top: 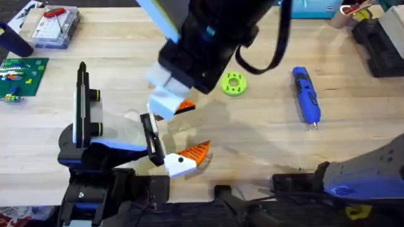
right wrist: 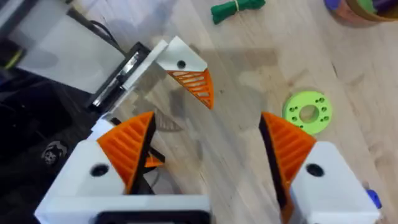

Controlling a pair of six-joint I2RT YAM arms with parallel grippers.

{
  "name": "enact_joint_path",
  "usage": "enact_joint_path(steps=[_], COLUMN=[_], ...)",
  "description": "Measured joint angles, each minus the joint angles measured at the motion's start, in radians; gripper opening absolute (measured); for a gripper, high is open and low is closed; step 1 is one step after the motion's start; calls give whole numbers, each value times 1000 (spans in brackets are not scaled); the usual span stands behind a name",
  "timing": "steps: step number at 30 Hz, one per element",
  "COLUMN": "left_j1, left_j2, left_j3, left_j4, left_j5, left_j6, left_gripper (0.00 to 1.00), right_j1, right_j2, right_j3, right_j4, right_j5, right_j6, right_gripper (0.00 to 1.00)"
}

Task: Pick up the gripper from the table and insert it into the empty holder that is missing its gripper. Then pick up a screw, insert it into the mounting hole, and use the screwdriver to tighten it. Finally, clean up the table by picking up the vegetable and placing it into the bucket.

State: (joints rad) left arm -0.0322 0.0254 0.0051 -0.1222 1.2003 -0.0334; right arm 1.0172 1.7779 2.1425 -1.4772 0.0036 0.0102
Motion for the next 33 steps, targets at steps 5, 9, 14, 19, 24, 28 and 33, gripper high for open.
enact_joint_path(steps=[5, 9, 14, 19, 24, 28, 33], left_j1=[0, 0, 0, 0, 0, 0, 0], left_j2=[0, 0, 0, 0, 0, 0, 0], left_j3=[0, 0, 0, 0, 0, 0, 0], left_j4=[0, 0, 0, 0, 0, 0, 0], left_j5=[0, 0, 0, 0, 0, 0, 0], left_j6=[0, 0, 0, 0, 0, 0, 0], left_gripper=[991, 991, 991, 991, 991, 991, 990], right_j1=[0, 0, 0, 0, 0, 0, 0], right_j2=[0, -7, -57, -134, -191, -195, -195], right_j3=[-98, -198, -325, -380, -380, -381, -381], right_j4=[56, 115, 190, 218, 197, 186, 188], right_j5=[0, 0, 0, 0, 0, 0, 0], right_j6=[24, 46, 78, 111, 117, 116, 117], right_gripper=[995, 995, 995, 995, 995, 995, 995])
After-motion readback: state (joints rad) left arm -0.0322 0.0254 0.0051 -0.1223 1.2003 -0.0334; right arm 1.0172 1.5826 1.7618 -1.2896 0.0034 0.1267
